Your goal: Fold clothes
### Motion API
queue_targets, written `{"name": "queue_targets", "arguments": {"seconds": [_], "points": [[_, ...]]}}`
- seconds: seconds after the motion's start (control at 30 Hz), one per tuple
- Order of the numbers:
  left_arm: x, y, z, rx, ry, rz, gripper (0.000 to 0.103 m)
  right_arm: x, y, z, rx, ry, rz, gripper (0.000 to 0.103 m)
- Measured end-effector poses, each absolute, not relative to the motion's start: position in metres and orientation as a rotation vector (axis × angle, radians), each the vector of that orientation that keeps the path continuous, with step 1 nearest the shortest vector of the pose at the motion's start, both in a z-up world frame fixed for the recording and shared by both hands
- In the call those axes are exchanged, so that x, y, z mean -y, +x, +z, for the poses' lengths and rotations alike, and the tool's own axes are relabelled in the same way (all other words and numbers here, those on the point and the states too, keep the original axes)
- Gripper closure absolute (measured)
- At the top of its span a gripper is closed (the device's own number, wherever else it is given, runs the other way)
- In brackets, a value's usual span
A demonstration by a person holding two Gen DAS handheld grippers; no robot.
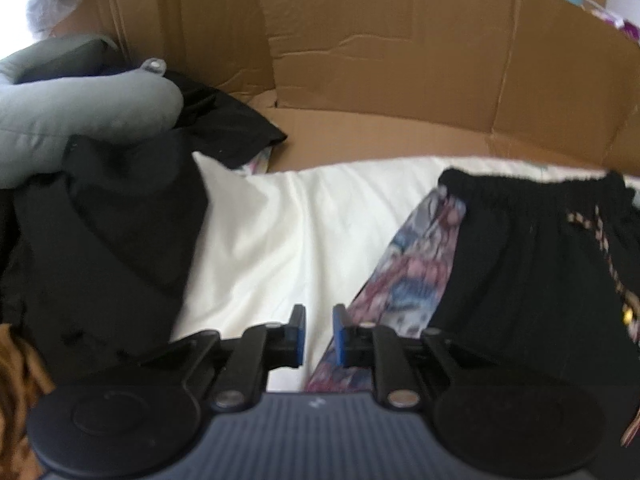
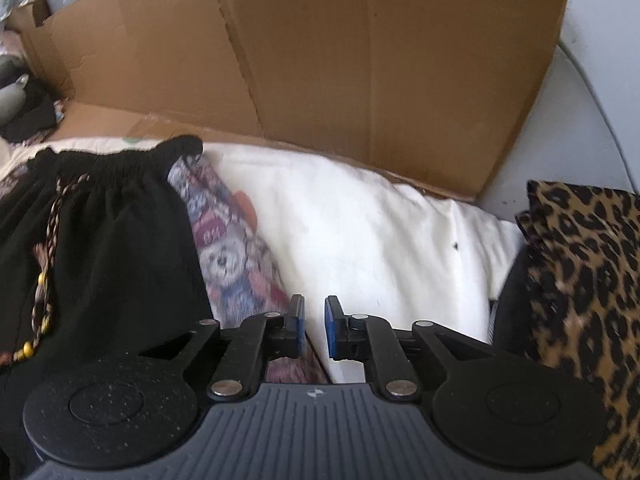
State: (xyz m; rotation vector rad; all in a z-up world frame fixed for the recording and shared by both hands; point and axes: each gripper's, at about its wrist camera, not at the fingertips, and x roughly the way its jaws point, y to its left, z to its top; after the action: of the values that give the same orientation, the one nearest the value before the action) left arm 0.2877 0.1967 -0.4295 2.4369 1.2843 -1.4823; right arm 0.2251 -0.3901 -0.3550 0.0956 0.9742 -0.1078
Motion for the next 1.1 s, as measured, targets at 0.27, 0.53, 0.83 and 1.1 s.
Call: {"name": "queue_targets", "arguments": {"seconds": [0.27, 0.53, 0.83, 1.1], "points": [[-0.206, 0.274, -0.439, -1.308, 2.416, -1.477, 0.088, 0.380, 0.248, -0.361, -0.936, 0.136, -0.085, 0.077], [-0.216, 0.279, -0.443, -1.319, 2.443, -1.461, 0.080, 0.364, 0.257, -0.377, -0.981, 0.073, -0.041, 0.057], [-0.225, 0.280, -0.455, -1.365, 2.476, -1.430, 0.082, 0.353, 0.269, -0.385, -0.978, 0.060, 0.028, 0.070], [-0.218, 0.273, -0.448, -1.255, 2.481, -1.559, 0.102, 0.348, 0.267, -0.367, -0.920, -0.047, -0.036, 0.098]]}}
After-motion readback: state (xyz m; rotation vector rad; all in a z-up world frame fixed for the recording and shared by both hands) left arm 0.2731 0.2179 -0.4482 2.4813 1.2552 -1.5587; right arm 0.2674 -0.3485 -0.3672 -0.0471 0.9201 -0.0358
